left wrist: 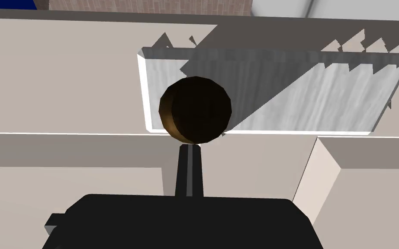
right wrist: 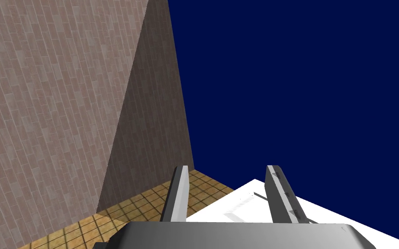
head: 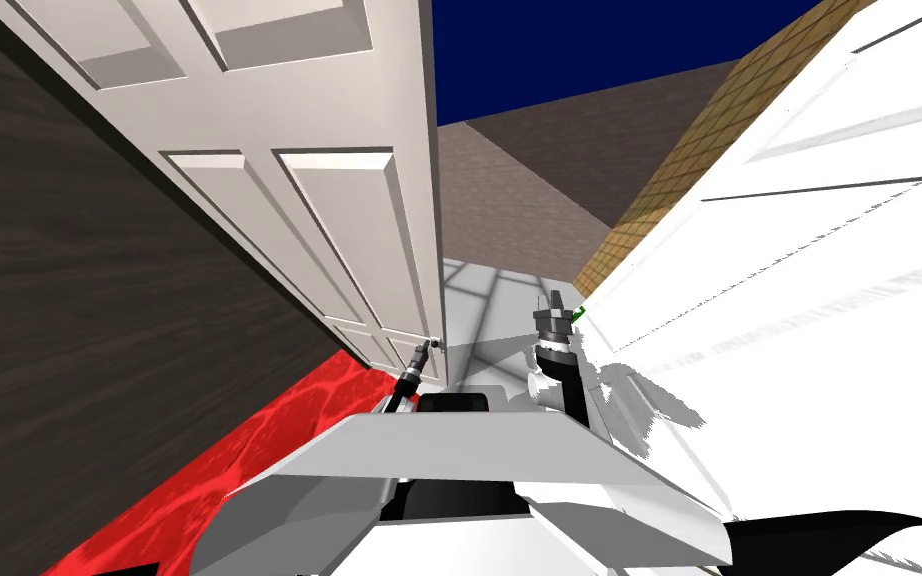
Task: Push the door open
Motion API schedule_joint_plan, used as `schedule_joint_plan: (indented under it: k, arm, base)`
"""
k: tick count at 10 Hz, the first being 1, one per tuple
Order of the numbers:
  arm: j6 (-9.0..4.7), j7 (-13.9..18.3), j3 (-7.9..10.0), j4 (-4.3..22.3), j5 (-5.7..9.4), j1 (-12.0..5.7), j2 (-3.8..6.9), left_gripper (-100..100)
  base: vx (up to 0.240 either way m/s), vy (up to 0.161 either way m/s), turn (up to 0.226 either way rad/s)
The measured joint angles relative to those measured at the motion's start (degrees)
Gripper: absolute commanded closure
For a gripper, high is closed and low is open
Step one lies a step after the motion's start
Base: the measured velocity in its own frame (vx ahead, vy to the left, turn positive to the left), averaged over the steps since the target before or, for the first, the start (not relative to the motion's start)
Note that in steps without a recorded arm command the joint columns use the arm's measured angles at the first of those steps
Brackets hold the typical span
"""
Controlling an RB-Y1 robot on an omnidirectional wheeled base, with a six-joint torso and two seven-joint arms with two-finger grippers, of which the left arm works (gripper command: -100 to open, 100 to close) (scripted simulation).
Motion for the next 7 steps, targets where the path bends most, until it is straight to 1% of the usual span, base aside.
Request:
schedule_joint_plan:
  k: [1,4,7]
  arm:
    - [-0.10,0.0,0.03,-0.1,0.07,0.02,0.02,-100]
    - [0.13,0.2,-0.47,-1.0,0.02,0.75,-0.06,-100]
    - [0.38,0.5,-1.02,-2.3,0.03,1.82,-0.21,-100]
  base:
    - [-0.156,-0.017,0.006]
    - [-0.182,0.033,0.025]
    - [-0.220,-0.034,0.034]
